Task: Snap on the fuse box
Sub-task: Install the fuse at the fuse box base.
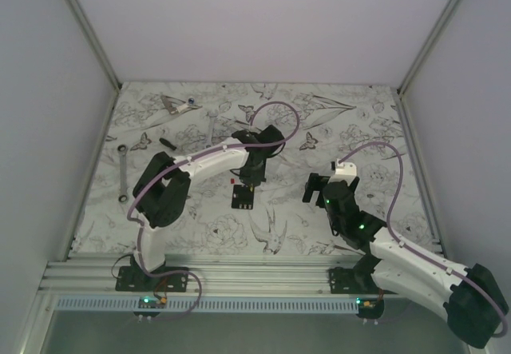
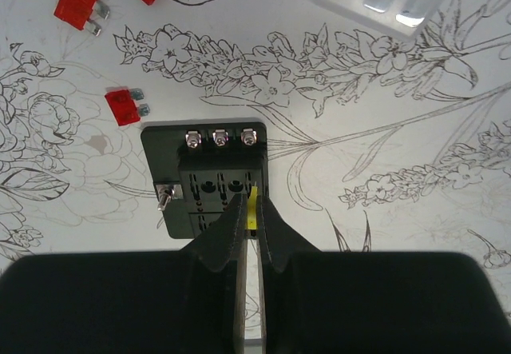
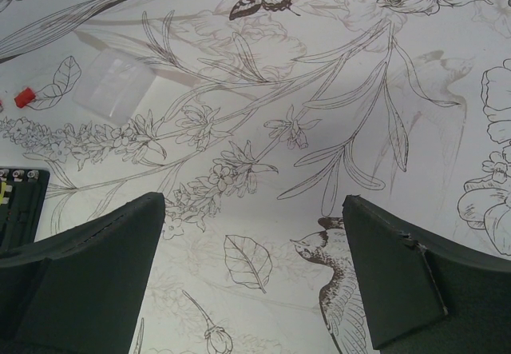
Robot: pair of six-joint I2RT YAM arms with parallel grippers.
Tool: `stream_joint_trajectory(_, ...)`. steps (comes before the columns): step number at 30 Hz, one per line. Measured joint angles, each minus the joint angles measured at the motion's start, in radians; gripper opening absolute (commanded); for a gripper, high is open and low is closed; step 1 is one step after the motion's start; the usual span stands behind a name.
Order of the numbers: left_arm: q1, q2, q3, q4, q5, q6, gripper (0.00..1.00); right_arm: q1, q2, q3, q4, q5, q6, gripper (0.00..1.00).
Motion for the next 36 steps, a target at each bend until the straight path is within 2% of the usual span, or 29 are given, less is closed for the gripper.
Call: stream_joint_trajectory(36, 0.006, 0.018, 0.007, -0.003, -0.046, -0.082, 0.0, 0.0, 0.006, 0.0, 0.0, -0.001, 0.004, 1.0)
